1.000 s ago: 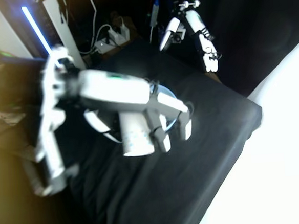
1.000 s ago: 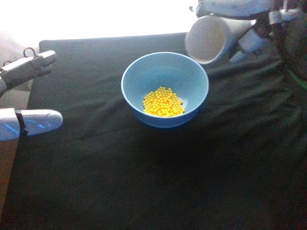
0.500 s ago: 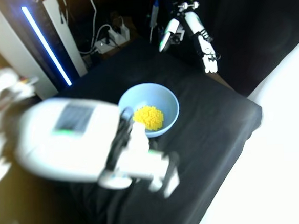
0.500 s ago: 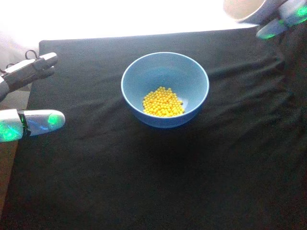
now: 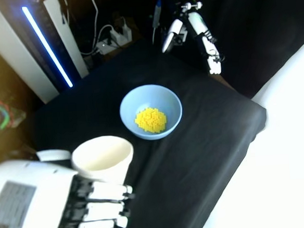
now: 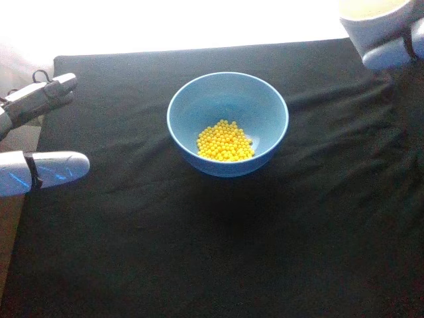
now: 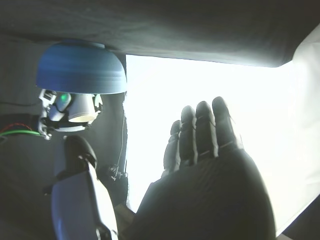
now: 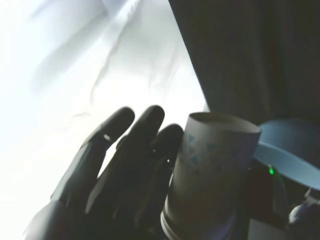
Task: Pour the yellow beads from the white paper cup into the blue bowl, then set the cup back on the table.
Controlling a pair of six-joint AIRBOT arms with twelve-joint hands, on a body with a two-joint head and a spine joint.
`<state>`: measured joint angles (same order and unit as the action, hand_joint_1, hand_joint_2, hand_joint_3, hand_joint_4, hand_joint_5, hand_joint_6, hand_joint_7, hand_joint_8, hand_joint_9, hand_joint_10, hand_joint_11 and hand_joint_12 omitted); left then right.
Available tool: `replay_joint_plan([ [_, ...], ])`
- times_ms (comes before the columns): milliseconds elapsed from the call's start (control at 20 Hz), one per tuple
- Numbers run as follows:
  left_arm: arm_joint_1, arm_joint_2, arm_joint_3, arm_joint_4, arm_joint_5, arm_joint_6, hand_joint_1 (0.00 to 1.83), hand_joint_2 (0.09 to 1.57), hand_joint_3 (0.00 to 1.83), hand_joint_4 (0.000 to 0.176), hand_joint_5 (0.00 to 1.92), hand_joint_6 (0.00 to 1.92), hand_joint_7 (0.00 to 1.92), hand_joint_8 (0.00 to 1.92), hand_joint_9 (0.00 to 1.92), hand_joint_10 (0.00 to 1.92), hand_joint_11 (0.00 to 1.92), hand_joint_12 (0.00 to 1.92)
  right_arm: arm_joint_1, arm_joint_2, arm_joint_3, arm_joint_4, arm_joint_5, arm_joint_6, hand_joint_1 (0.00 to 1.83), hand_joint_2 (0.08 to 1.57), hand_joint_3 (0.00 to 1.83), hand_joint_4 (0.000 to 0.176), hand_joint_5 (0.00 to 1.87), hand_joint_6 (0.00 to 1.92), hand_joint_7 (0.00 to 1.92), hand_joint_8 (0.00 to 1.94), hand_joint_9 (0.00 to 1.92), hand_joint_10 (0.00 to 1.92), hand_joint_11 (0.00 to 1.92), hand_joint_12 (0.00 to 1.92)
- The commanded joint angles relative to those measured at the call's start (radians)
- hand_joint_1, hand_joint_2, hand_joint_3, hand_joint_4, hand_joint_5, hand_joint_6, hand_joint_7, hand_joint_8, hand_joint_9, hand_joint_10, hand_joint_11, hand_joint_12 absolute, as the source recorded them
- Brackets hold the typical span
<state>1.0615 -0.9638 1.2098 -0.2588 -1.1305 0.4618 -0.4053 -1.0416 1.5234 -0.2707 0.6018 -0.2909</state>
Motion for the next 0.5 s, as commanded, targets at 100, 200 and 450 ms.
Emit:
replay_joint_plan([
  [100, 0.004, -0.002, -0.001, -0.018, -0.126, -0.011, 0.53, 0.86, 0.0, 0.039, 0.1, 0.0, 0.25, 0.0, 0.18, 0.0, 0.0, 0.33, -0.055, 0.008, 0.01, 0.154, 0.229, 0.002, 1.23, 1.11, 0.0, 0.0, 1.08, 0.89, 0.92, 1.01, 0.9, 0.0, 0.15, 1.25],
  [200, 0.009, -0.003, -0.001, -0.022, -0.13, -0.014, 0.52, 0.86, 0.0, 0.038, 0.11, 0.0, 0.27, 0.01, 0.2, 0.01, 0.0, 0.31, -0.103, 0.004, 0.01, 0.223, 0.288, 0.003, 1.23, 1.1, 0.0, 0.0, 1.08, 0.89, 0.95, 0.96, 0.91, 0.0, 0.16, 1.21],
  [450, 0.017, -0.006, -0.002, -0.027, -0.136, -0.019, 0.52, 0.88, 0.0, 0.025, 0.08, 0.0, 0.27, 0.0, 0.18, 0.0, 0.0, 0.24, -0.213, -0.013, 0.011, 0.372, 0.42, 0.023, 1.24, 1.09, 0.0, 0.0, 1.08, 0.94, 1.0, 0.82, 0.9, 0.0, 0.16, 1.11],
])
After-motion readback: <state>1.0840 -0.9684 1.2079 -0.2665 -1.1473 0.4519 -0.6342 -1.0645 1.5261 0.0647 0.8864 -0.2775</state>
